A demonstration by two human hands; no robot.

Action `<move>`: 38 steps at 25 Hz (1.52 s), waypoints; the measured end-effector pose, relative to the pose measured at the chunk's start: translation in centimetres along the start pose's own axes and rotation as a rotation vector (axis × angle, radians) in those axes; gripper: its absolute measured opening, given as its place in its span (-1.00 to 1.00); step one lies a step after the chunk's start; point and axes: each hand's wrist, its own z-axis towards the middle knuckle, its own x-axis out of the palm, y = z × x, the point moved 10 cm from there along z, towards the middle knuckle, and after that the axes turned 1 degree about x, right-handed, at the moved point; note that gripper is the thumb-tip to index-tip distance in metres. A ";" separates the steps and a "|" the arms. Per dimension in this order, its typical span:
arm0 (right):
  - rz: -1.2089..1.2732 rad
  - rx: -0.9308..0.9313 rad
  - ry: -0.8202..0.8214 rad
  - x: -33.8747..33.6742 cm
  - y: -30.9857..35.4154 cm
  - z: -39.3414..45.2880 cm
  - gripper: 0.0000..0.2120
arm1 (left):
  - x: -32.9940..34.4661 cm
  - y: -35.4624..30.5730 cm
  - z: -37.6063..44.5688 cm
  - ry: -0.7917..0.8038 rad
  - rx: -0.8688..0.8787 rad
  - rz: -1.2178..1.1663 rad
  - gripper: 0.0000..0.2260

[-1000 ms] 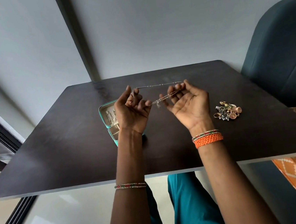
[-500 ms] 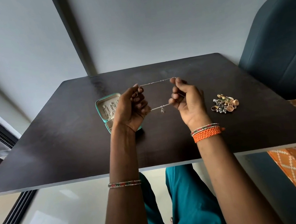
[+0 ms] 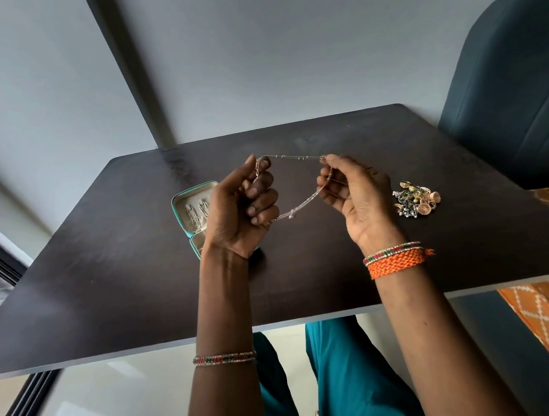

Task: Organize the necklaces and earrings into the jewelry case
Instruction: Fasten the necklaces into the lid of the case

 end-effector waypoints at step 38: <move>-0.820 -0.550 0.506 8.0 5.1 0.5 -0.91 | 1.1 1.2 0.2 -0.012 -0.063 0.177 -0.68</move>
